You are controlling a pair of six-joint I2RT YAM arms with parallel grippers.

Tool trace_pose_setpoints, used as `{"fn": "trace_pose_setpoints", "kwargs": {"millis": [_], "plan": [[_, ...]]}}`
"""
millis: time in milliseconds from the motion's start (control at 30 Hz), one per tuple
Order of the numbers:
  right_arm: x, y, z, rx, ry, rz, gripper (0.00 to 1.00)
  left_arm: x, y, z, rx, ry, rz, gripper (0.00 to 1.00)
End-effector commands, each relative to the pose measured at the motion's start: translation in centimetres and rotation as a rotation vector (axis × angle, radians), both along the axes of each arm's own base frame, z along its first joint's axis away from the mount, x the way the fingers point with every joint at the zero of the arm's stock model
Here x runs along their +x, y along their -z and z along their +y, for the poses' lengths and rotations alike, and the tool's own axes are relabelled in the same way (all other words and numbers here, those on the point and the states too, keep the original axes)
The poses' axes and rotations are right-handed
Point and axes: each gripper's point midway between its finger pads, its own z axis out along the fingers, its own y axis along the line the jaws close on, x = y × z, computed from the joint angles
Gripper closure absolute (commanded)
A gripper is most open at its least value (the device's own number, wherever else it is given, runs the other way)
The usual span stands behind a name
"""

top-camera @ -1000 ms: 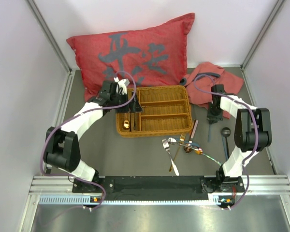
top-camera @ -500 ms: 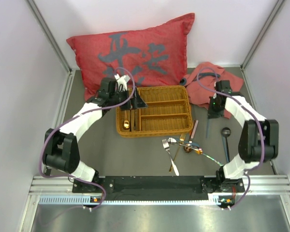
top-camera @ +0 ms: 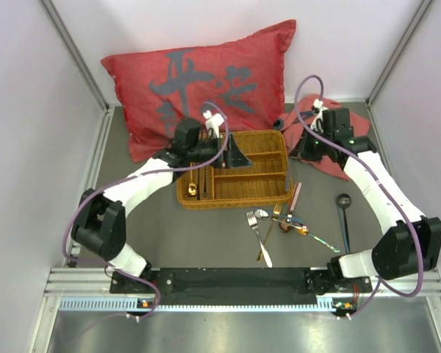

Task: Sort the eating utensils into containers

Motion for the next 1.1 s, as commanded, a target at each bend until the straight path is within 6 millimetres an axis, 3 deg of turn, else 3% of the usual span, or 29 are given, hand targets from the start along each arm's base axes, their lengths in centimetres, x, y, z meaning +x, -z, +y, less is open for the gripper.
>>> {"fn": "trace_pose_setpoints", "kwargs": {"millis": [0, 233, 267, 367, 567, 600, 733, 800, 933, 967, 1067], "plan": [[0.0, -5.3, 5.1, 0.201, -0.105, -0.106, 1.0, -0.4, -3.3, -3.4, -0.081, 0.06, -0.086, 0.09], [-0.5, -6.7, 7.4, 0.294, -0.16, -0.12, 1.0, -1.4, -3.4, -6.7, -0.111, 0.123, -0.084, 0.23], [-0.5, -6.5, 7.4, 0.298, -0.159, -0.119, 1.0, -1.3, -2.9, -7.0, -0.105, 0.13, -0.077, 0.32], [-0.6, -6.7, 7.9, 0.327, -0.172, -0.126, 1.0, -1.1, -2.9, -7.8, -0.127, 0.142, -0.069, 0.42], [-0.9, -6.3, 8.4, 0.357, -0.179, -0.11, 1.0, -1.2, -2.9, -9.3, -0.143, 0.174, -0.056, 0.52], [-0.9, -6.3, 8.4, 0.358, -0.182, -0.109, 1.0, -1.2, -3.1, -9.5, -0.146, 0.18, -0.061, 0.62], [-1.0, -5.9, 8.2, 0.343, -0.182, -0.102, 1.0, -0.7, -2.9, -9.5, -0.136, 0.162, -0.063, 0.9], [-1.0, -5.9, 8.2, 0.34, -0.18, -0.101, 0.99, -0.5, -2.8, -9.5, -0.124, 0.161, -0.076, 0.97], [-1.1, -5.6, 7.7, 0.31, -0.169, -0.098, 0.68, 0.4, -1.8, -9.0, -0.047, 0.145, -0.102, 1.0], [-1.1, -5.7, 7.5, 0.298, -0.164, -0.105, 0.54, 1.1, -1.2, -8.5, -0.002, 0.125, -0.111, 1.0], [-1.1, -5.8, 6.7, 0.255, -0.139, -0.124, 0.35, 2.1, 0.5, -7.4, 0.082, 0.097, -0.116, 1.0]]}}
